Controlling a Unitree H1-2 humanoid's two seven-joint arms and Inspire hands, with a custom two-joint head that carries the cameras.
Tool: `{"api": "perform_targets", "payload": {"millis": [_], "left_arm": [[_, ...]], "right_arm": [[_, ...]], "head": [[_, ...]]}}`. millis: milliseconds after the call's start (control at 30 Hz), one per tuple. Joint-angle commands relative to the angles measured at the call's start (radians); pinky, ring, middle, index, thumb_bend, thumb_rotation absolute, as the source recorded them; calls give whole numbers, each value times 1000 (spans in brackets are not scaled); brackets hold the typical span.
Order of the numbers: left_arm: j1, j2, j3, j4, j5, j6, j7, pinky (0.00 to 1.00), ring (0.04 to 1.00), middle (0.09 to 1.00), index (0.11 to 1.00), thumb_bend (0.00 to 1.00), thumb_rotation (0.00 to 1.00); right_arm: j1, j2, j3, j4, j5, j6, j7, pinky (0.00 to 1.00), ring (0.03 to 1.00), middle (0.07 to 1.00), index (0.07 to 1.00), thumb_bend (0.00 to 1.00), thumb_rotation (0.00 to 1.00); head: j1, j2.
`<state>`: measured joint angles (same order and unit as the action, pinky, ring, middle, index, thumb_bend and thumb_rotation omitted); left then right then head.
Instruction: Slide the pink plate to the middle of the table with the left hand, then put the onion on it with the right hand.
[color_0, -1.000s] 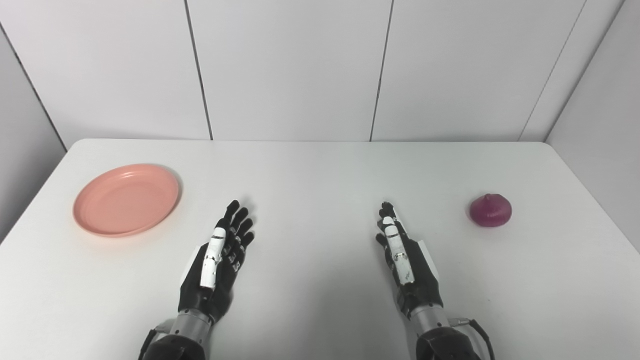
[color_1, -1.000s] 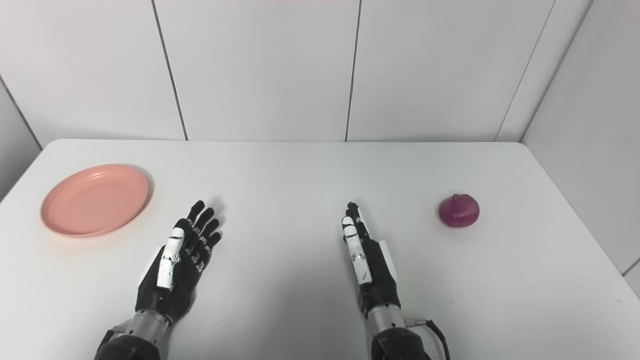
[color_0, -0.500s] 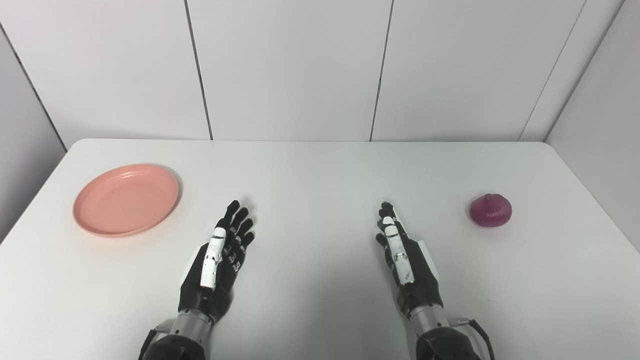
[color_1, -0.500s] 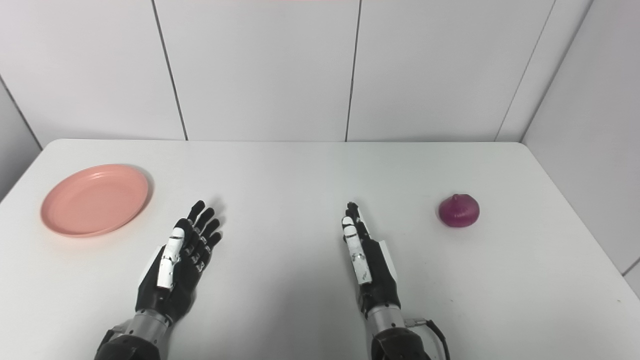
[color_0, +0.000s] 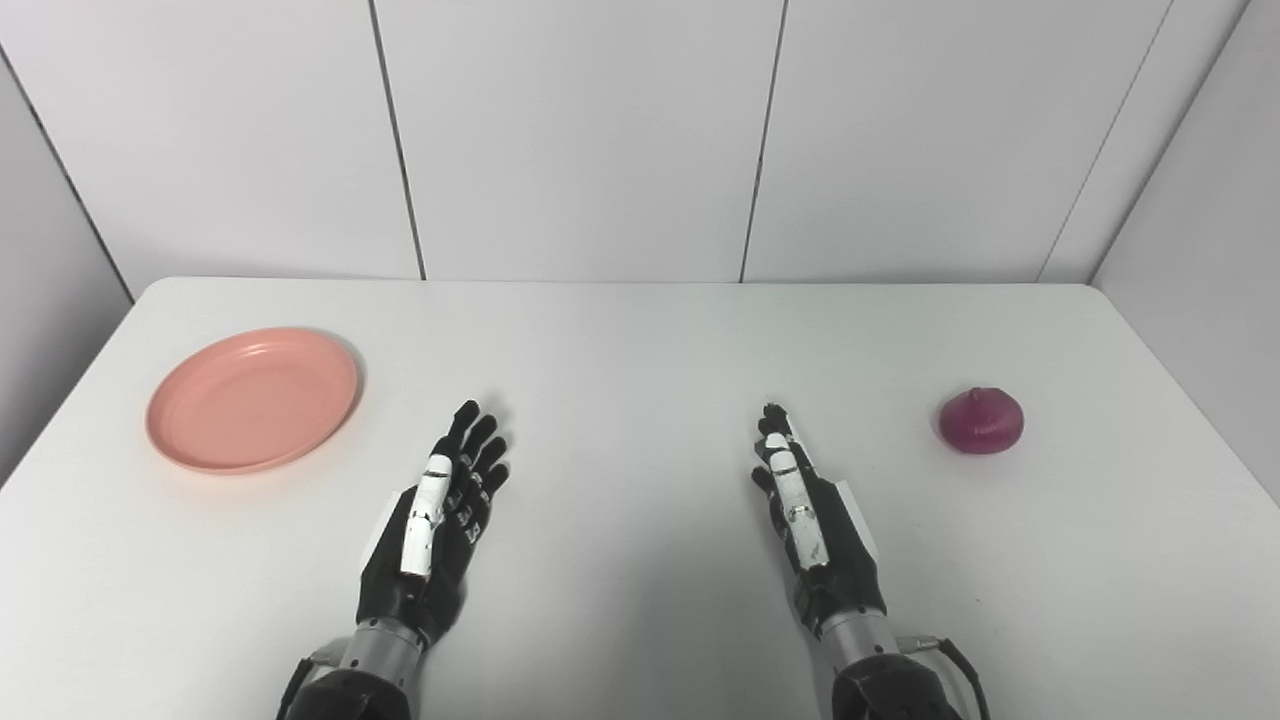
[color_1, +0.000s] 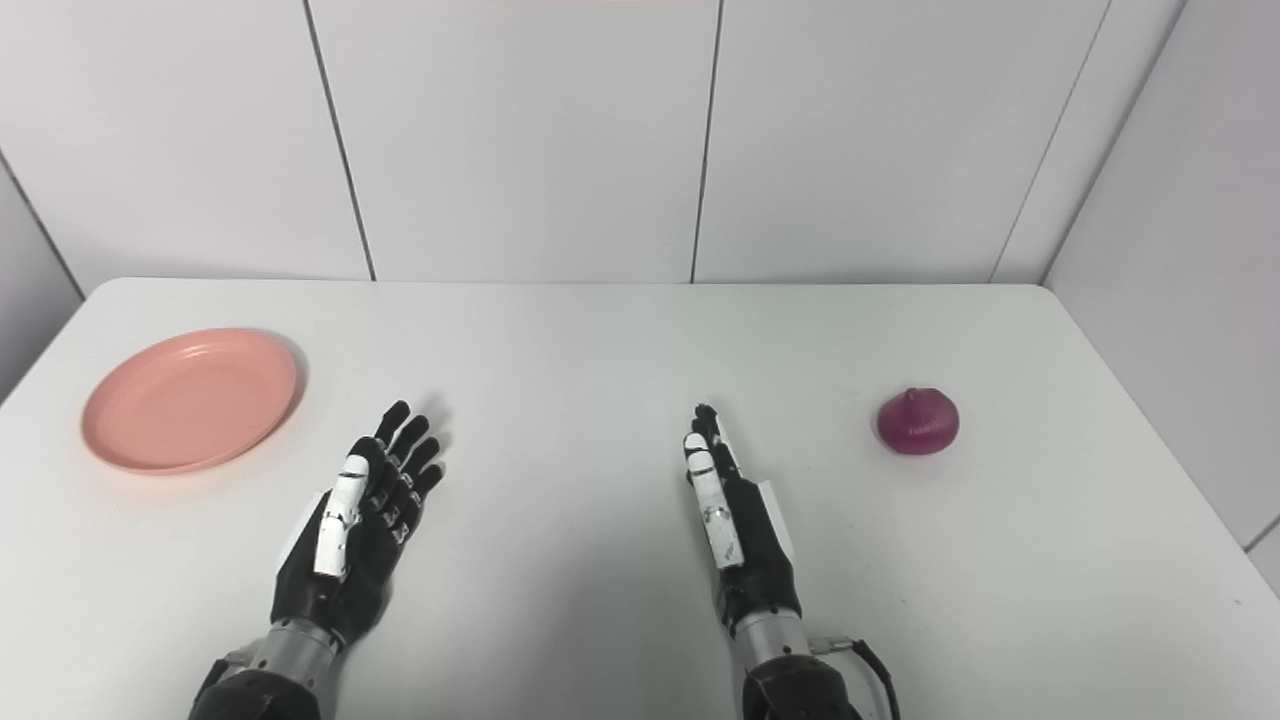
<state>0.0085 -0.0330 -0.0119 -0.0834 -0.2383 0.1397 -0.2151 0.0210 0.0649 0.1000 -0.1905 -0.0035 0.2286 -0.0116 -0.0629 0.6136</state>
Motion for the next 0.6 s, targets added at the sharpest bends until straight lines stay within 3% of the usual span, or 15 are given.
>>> {"api": "perform_targets", "payload": {"millis": [0, 567], "left_arm": [[1, 17, -3, -25, -1, -16, -2, 1000, 994, 1000, 996, 430, 1000], [2, 15, 1, -23, 1, -15, 2, 1000, 992, 999, 991, 431, 1000]], "right_arm": [[-23, 3, 2, -28, 2, -48, 11, 1000, 994, 992, 986, 232, 1000], [-21, 6, 2, -42, 3, -35, 9, 1000, 997, 996, 992, 224, 1000]], "head": [[0, 0], [3, -1]]}}
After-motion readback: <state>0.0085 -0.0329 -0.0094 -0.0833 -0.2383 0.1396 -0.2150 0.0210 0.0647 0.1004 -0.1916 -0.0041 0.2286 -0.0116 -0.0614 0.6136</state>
